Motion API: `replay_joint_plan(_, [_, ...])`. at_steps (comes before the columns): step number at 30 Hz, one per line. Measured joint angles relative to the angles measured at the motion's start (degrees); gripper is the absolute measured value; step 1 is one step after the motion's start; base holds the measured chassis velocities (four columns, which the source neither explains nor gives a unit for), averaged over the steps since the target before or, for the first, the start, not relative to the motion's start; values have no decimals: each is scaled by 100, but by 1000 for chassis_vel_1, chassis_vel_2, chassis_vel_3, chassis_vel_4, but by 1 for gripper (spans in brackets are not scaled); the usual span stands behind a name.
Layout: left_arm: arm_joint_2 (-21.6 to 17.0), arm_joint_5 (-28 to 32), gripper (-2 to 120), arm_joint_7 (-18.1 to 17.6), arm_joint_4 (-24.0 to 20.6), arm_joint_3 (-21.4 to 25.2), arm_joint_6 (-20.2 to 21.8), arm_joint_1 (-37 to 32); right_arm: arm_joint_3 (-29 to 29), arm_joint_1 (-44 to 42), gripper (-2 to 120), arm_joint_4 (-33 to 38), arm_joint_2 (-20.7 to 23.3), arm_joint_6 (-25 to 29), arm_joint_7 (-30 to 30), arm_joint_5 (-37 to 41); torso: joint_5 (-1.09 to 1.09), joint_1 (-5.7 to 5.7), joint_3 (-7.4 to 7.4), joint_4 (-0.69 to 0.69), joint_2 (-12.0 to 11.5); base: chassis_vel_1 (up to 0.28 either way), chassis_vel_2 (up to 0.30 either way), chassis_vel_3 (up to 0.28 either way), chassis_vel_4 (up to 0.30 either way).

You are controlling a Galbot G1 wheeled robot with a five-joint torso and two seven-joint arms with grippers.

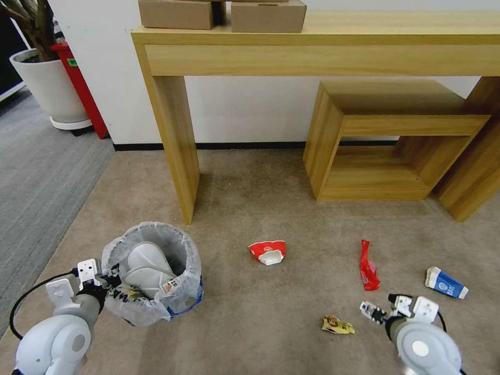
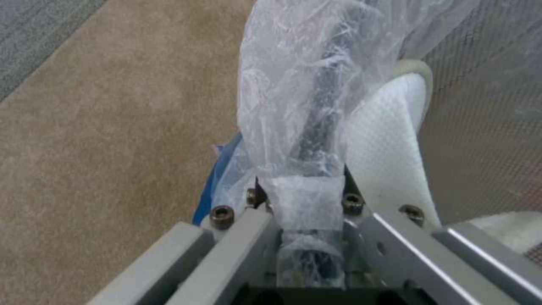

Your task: Pick up the trash bin and place the garbage on the floor into it.

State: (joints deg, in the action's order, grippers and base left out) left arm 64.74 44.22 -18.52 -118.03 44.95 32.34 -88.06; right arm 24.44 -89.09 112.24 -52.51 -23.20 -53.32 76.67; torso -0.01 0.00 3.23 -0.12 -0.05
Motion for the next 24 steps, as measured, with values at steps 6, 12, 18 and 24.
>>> replay_joint_plan(6, [10,-13,1,4,47,-16,-17,13,-491,193,100,-368,15,-2,213,-267,0,0,0,0,0,0,0,0,0])
replay_joint_plan(12, [18,-14,1,7,55,14,-27,1,-929,433,100,-592,-37,-7,359,-513,1,0,0,1,0,0,0,0,0])
replay_joint_plan(18, [4,-8,1,7,88,31,-47,23,-1222,487,100,-764,152,-17,905,-1277,1,0,0,1,0,0,0,0,0])
replay_joint_plan(24, [37,-9,1,8,109,33,-88,39,-1581,514,100,-1092,644,358,2228,-2905,1,0,0,0,0,0,0,0,0])
